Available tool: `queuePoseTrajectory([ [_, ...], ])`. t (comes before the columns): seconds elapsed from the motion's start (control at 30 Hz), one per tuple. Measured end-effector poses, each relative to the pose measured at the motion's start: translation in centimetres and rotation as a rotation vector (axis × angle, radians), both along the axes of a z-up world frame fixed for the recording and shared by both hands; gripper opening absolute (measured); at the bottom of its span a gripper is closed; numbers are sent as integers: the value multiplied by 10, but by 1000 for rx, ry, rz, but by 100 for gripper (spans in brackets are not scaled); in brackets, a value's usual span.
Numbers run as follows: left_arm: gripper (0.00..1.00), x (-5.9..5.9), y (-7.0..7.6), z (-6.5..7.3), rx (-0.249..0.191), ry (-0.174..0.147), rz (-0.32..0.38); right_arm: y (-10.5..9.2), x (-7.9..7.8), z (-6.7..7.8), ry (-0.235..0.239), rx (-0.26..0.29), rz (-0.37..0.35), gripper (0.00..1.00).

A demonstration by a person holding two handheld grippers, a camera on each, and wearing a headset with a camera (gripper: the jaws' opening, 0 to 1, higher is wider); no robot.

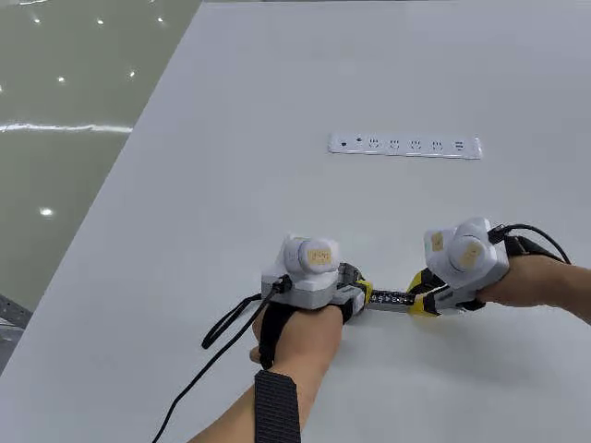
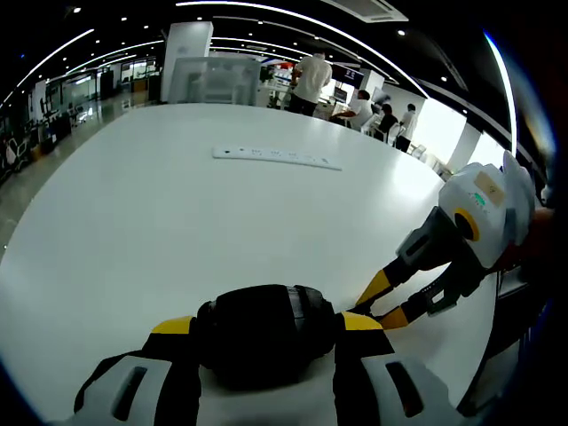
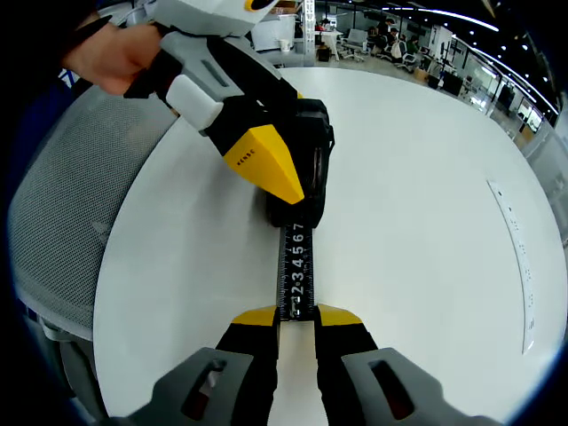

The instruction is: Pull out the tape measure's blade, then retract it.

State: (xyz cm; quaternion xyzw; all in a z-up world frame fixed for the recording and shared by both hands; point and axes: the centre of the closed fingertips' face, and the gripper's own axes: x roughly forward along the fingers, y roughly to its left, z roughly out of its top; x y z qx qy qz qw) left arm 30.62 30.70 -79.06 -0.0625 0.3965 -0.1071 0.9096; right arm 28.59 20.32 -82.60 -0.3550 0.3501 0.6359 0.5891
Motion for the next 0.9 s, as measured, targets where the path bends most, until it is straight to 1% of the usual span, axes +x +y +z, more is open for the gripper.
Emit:
queuePoseTrajectory([
  [0.23,56,0,0,0,-7,-1,-2,6,1,0,3,2,2,11],
  [0.4,56,0,1,1,-17,-7,0,10,2,0,6,5,1,11],
  [0.9,56,1,1,1,-22,-10,-3,24,2,0,8,13,10,11],
])
